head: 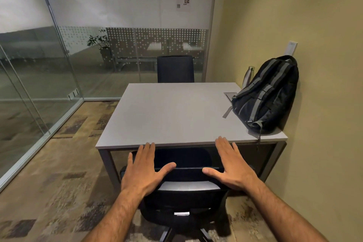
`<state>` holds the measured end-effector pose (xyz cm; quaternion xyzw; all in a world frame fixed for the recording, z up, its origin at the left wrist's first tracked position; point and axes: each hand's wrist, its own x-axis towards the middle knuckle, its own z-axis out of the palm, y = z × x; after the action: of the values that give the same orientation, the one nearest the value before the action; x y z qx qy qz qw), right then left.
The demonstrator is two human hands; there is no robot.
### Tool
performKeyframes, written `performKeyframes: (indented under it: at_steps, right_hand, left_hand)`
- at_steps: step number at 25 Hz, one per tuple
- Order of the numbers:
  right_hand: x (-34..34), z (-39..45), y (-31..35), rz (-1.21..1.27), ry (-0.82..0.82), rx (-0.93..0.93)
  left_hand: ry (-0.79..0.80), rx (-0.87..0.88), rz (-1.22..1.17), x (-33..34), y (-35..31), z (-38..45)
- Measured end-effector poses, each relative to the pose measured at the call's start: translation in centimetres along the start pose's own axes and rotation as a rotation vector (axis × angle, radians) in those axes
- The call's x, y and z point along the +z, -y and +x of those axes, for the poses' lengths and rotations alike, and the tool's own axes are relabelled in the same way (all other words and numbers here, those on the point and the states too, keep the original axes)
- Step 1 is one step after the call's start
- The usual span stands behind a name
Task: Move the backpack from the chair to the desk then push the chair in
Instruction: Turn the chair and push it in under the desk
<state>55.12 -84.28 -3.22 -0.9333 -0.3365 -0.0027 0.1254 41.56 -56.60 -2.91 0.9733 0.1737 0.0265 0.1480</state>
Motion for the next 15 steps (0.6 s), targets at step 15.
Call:
performKeyframes:
  at_steps: [15]
  right_hand:
    - [-0.6,14.1,-5.3,-0.044,0.045,0.030]
  left_hand:
    - [0.019,0.006,0.018,0.7,-0.2,16.2]
